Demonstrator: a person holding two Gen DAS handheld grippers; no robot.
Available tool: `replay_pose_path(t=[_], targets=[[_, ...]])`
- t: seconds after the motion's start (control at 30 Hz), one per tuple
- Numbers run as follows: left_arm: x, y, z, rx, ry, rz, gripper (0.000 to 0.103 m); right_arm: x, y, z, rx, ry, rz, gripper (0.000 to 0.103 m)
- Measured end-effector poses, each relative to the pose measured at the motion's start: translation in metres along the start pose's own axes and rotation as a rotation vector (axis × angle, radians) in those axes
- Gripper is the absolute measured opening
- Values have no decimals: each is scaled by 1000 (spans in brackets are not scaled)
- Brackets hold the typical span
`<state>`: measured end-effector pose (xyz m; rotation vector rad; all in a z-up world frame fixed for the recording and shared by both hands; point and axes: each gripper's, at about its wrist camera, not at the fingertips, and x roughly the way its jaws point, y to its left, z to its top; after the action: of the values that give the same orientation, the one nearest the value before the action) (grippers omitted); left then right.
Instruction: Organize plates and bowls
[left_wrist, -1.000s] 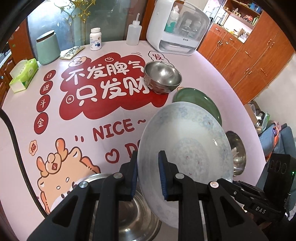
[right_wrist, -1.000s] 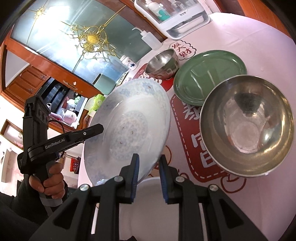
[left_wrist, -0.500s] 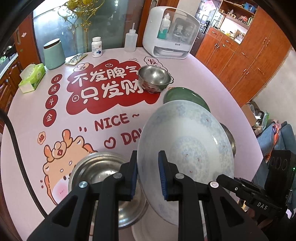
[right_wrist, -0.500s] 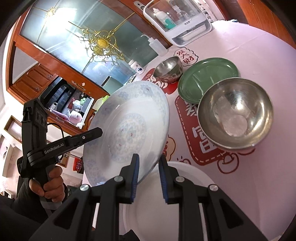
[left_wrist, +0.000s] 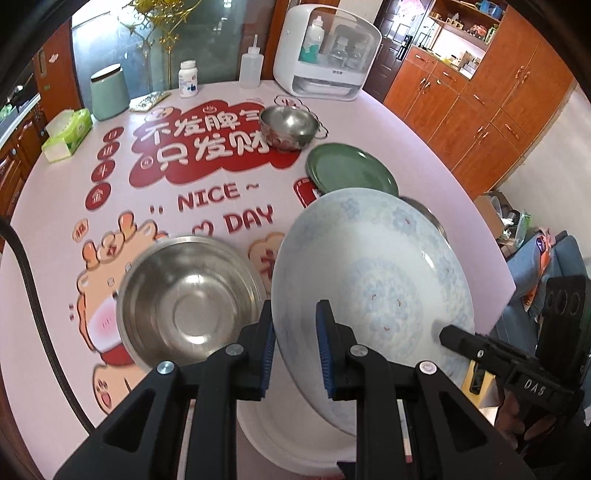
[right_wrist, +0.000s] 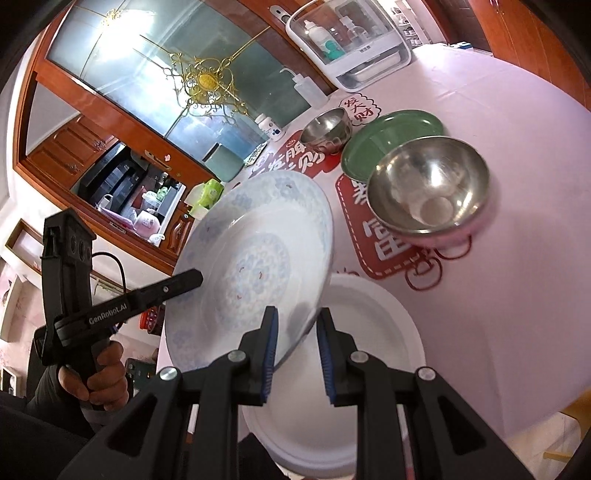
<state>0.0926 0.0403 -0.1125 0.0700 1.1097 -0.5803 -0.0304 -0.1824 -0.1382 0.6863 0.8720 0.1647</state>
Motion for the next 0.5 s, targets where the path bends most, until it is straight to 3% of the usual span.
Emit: replay_pose_path(t=[0.5], targets=[[3,-6,-63,-48,61,-5,18,-14,-2,-30,-55,77,-64,21]])
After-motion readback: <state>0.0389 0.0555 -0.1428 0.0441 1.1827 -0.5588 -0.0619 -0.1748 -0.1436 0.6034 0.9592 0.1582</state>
